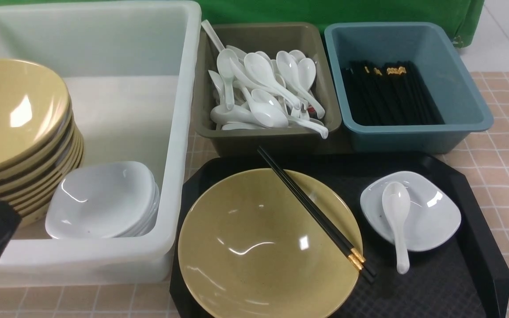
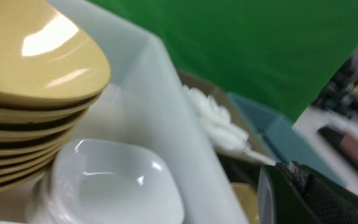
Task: On brown table put chopsticks spoon bowls plates into blue grey white boxes.
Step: 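Move the grippers toward the tableware on the black tray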
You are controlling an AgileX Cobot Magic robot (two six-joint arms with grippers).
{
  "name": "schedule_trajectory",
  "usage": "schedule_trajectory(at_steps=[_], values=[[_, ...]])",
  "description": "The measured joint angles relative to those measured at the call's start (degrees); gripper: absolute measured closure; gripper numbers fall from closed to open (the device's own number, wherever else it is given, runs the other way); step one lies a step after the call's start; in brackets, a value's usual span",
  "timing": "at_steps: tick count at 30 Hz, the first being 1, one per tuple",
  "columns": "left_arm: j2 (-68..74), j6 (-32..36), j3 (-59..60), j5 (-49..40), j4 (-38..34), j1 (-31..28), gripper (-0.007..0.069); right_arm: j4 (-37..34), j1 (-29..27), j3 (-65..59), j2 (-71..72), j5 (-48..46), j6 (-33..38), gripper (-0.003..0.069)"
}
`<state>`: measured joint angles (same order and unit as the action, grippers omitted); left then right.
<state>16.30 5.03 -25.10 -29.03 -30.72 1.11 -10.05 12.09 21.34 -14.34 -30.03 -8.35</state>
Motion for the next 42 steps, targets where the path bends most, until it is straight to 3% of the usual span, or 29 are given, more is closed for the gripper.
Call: schedule_trajectory(at_steps=[6,10,14,17,23,31,37,42], values=[[22.9,5.5,-19.0,-20.7,15.2,0.0,0.0623,0.9,1.2,20.6,-23.3,-20.5,21.2,0.0622],[34.4,11.1,-29.0,-29.8,18.3,1.1,0.0623,0.9,1.3,30.4,-35.0,-31.9,29.4,0.0622],[41.1,13.2,-34.4,-32.1,18.0,5.4,0.0623,0.9,3.4,36.8,-42.2,-35.5,32.0,0.0622],[47.2,16.5,-39.1,-32.6,17.5,14.7,0.0623,0.9,8.0,42.1,-49.0,-36.8,32.9,0.0622],[53.3,16.9,-43.4,-30.6,21.4,24.9,0.0623,1.1,16.8,50.7,-61.1,-38.5,33.2,0.062],[55.3,16.9,-43.5,-28.5,26.0,26.2,0.0623,1.7,22.2,60.5,-75.4,-40.0,33.2,0.0592],[55.3,16.9,-43.5,-28.6,26.4,26.2,0.0623,3.5,24.7,67.3,-84.6,-40.2,30.4,0.0451],[55.3,16.9,-43.5,-29.1,26.3,26.2,0.0623,4.4,25.3,70.3,-90.1,-40.1,27.8,0.0239]])
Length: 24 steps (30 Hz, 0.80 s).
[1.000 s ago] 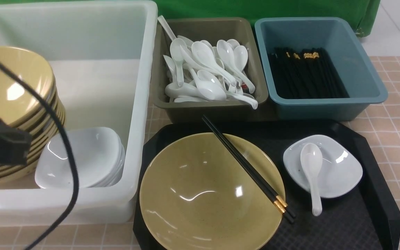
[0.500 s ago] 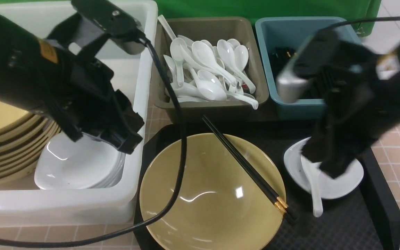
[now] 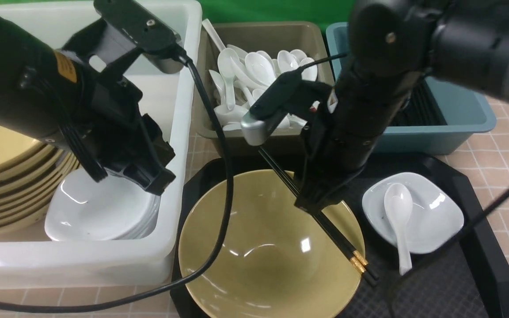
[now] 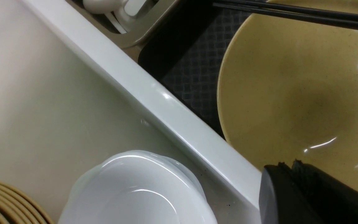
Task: On brown table put chopsticks spoon bowls plates into blue grey white boxes.
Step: 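Move the grippers toward the tableware on the black tray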
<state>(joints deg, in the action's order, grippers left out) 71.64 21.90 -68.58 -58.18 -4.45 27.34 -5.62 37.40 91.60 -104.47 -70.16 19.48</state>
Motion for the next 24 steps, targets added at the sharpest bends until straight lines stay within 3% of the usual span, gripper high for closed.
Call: schedule_trajectory(at_steps=[2,6,11,14,20,24], values=[[0.1,0.0,0.0,0.0,0.0,0.0,0.0623,0.4,0.0,0.6,-1.6,0.0,-0.8,0.0173],[0.2,-0.1,0.0,0.0,0.0,0.0,0.0623,1.0,0.0,0.8,-4.0,0.0,-3.1,0.0113],[0.2,-0.1,0.2,0.5,0.0,0.0,0.0623,1.3,0.0,0.8,-6.2,0.0,-4.7,0.0113],[0.2,-0.1,1.4,1.5,0.0,0.0,0.0623,1.4,0.0,0.8,-6.8,0.0,-5.2,0.016],[0.2,-0.1,5.0,4.2,1.0,0.0,0.0623,1.9,0.0,1.0,-6.4,0.0,-5.9,0.0484],[0.3,-0.1,5.3,5.8,1.2,0.0,0.0623,2.0,0.0,1.8,-4.7,0.0,-6.0,0.0507]])
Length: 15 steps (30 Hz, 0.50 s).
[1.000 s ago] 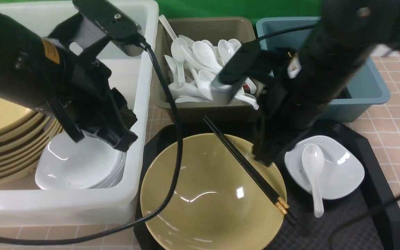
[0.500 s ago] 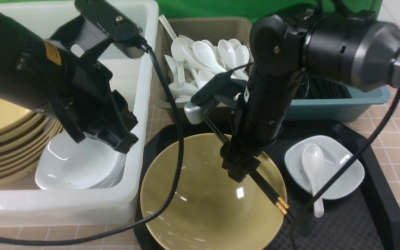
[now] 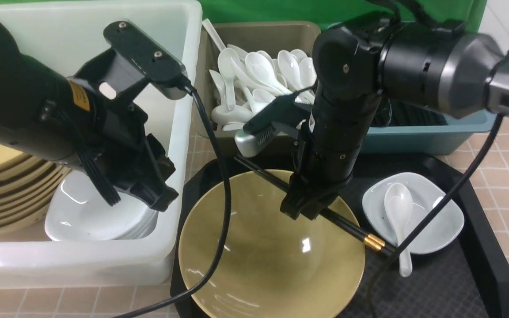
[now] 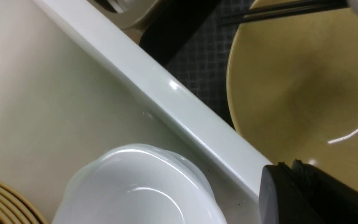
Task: On brown table put chopsticks spoon bowls plates into blue grey white boxes.
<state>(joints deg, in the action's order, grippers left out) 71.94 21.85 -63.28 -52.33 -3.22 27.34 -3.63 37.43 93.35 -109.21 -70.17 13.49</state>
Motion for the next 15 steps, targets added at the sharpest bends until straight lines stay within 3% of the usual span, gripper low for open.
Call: schedule_trajectory(at_steps=[4,8,15], values=[[0.0,0.0,0.1,4.0,-1.0,0.0,0.0623,2.0,0.0,3.0,2.2,-0.1,0.0,0.0507],[1.2,-0.2,0.1,14.8,-7.4,0.0,0.0623,7.8,-1.5,8.5,2.7,-0.3,-0.1,0.0507],[11.8,1.7,-6.6,29.4,-17.2,0.0,0.0623,11.6,-12.3,14.1,1.9,11.7,-3.2,0.0507]])
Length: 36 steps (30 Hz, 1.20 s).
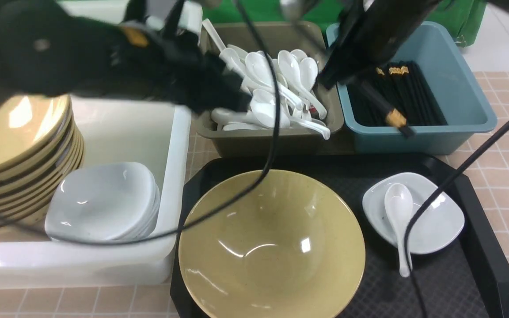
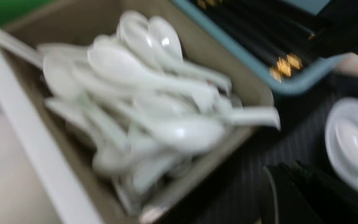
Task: On brown table put chopsticks spoon bowls plates into blue grey white boxes.
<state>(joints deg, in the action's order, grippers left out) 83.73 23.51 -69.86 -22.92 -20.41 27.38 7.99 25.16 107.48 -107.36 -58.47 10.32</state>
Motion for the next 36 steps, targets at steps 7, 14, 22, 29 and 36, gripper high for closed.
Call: schedule_trajectory(at_steps=[7,14,22,29,36], values=[[11.5,3.8,-10.5,6.9,-3.9,0.0,0.0623,0.3,-10.5,0.3,-6.7,22.4,-9.3,0.0507],[13.5,4.3,-12.1,6.7,-3.7,0.0,0.0623,0.4,-17.0,0.3,-16.2,30.9,-16.6,0.0494],[13.4,7.2,-12.1,0.4,-1.7,0.0,0.0623,-0.1,-17.5,2.9,-15.5,9.9,-16.4,0.0221],[10.9,7.6,-12.2,-7.7,-1.5,0.0,0.0623,-3.8,-16.2,2.0,-7.3,-11.0,-4.9,0.0125],[9.2,8.1,-12.3,-17.1,0.7,0.0,0.0623,-10.9,-10.8,-15.9,5.3,-11.7,-2.2,0.0122]])
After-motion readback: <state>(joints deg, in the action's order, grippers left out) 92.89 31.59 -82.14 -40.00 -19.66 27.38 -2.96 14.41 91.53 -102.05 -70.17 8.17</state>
